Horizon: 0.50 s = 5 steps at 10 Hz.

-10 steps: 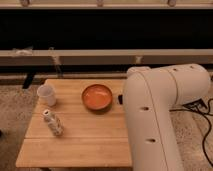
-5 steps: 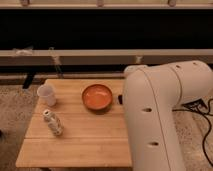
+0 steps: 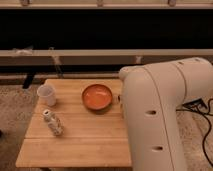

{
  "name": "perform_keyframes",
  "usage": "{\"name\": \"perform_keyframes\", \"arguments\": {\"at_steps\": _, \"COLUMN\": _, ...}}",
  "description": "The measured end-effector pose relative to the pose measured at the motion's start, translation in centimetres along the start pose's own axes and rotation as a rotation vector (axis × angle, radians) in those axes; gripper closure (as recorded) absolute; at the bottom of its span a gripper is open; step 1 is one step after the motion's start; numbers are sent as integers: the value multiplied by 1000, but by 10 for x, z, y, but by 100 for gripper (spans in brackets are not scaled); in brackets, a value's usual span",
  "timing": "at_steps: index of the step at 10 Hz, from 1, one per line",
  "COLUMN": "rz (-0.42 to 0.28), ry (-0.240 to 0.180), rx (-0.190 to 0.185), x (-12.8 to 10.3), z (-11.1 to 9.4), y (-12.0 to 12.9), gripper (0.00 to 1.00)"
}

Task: Drag the pepper across the table

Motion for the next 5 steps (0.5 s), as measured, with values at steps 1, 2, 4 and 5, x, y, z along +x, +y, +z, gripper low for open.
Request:
{"name": "perform_keyframes", "arguments": {"at_steps": 1, "rz": -14, "ry": 8, "rx": 5, "x": 7, "z": 1, "y": 0, "gripper": 100}}
{"name": "perform_keyframes", "arguments": {"at_steps": 2, "rz": -34, "ry": 19, "rx": 13, "x": 17, "z": 2, "y": 0, "gripper": 100}}
{"name": "perform_keyframes", "arguments": {"at_steps": 4, "rz": -74, "ry": 40, "rx": 31, "x": 39, "z": 7, "y": -1, "gripper": 100}}
{"name": "perform_keyframes", "arguments": {"at_steps": 5, "rz": -101, "ry": 52, "rx": 45, "x": 50, "z": 10, "y": -1, "gripper": 100}}
